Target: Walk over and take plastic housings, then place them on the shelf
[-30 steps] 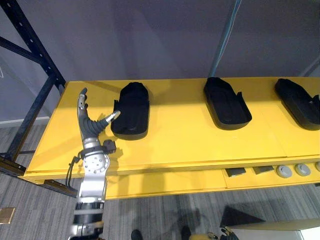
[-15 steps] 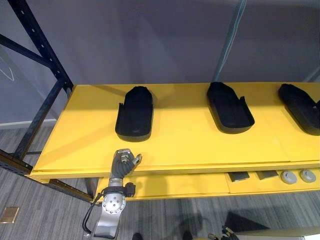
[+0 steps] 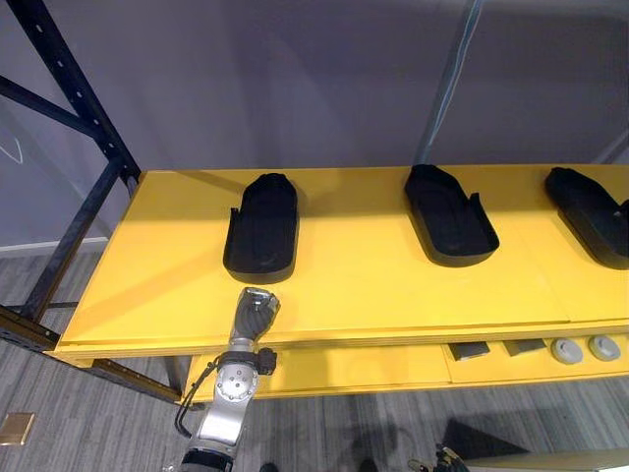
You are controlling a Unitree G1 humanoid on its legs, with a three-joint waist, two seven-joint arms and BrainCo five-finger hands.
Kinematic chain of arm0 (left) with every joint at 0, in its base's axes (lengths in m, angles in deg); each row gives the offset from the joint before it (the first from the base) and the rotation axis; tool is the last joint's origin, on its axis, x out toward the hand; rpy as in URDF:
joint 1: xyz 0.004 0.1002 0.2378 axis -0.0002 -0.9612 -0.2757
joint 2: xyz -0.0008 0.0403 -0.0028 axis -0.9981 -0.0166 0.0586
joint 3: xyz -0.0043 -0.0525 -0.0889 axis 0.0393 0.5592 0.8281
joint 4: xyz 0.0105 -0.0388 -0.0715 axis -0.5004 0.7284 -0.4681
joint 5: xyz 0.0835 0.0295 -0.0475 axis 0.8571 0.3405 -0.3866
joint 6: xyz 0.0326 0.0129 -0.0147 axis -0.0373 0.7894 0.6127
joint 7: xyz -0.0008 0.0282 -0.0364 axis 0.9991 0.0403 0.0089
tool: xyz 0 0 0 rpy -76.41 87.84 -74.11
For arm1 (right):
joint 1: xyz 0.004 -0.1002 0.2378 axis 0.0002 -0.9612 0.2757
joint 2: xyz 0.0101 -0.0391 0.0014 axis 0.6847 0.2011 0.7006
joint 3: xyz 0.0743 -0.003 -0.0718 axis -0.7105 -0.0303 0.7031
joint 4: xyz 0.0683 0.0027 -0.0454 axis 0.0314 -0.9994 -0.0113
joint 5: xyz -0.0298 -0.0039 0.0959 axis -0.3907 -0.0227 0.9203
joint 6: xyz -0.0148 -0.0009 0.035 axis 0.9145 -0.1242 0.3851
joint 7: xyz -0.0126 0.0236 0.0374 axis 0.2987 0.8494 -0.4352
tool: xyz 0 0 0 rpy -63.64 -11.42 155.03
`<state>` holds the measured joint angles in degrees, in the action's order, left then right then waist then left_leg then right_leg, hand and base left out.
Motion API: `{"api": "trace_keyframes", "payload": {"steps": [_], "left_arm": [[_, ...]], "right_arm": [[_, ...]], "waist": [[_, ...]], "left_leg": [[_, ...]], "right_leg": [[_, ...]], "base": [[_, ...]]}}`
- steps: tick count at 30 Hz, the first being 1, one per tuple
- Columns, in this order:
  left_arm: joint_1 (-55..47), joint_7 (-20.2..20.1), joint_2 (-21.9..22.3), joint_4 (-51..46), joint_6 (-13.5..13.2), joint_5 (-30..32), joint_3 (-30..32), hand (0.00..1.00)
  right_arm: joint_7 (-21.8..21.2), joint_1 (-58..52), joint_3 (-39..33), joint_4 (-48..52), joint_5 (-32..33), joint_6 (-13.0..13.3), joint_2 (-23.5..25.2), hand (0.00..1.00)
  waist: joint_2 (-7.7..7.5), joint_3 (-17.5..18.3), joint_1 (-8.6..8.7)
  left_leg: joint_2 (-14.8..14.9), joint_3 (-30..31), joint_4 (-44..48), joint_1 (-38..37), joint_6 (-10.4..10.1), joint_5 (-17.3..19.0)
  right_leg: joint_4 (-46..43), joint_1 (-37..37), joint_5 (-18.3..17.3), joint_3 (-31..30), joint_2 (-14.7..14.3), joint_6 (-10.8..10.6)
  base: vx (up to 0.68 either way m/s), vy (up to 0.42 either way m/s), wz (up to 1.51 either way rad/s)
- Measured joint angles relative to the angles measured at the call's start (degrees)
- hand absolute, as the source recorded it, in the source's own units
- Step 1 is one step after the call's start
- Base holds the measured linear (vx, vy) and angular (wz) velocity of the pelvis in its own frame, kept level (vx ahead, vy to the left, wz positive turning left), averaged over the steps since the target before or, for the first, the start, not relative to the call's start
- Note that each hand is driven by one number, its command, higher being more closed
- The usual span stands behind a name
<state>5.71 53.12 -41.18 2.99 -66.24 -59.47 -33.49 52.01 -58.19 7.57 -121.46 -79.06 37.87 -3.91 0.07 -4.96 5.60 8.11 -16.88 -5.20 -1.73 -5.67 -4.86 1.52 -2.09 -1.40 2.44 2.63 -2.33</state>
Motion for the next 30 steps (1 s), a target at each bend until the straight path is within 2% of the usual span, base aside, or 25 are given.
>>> {"api": "trace_keyframes", "payload": {"steps": [17, 30], "left_arm": [[5.09, 0.63, -0.09, 4.06, 1.30, 0.00, -0.54, 1.00], [11.25, 2.43, -0.22, 9.29, 2.84, 1.18, 0.87, 1.00]], "right_arm": [[0.04, 0.56, -0.02, 0.15, -0.74, -0.02, 0.15, 0.00], [0.03, 0.58, -0.05, 0.28, -1.10, -0.01, 0.14, 0.00]], "waist": [[-0.11, 0.00, 1.66], [-0.23, -0.02, 1.98]], "left_leg": [[0.03, -0.54, -0.02, 0.00, -0.31, 0.31], [0.14, -1.97, 0.00, -0.30, -0.43, 0.54]], "right_leg": [[0.26, 0.21, 0.26, -0.39, -0.01, -0.06], [0.90, -0.05, 0.54, -1.67, -0.16, 0.12]], "base": [[-0.01, 0.002, -0.01], [0.00, -0.001, -0.05]]}}
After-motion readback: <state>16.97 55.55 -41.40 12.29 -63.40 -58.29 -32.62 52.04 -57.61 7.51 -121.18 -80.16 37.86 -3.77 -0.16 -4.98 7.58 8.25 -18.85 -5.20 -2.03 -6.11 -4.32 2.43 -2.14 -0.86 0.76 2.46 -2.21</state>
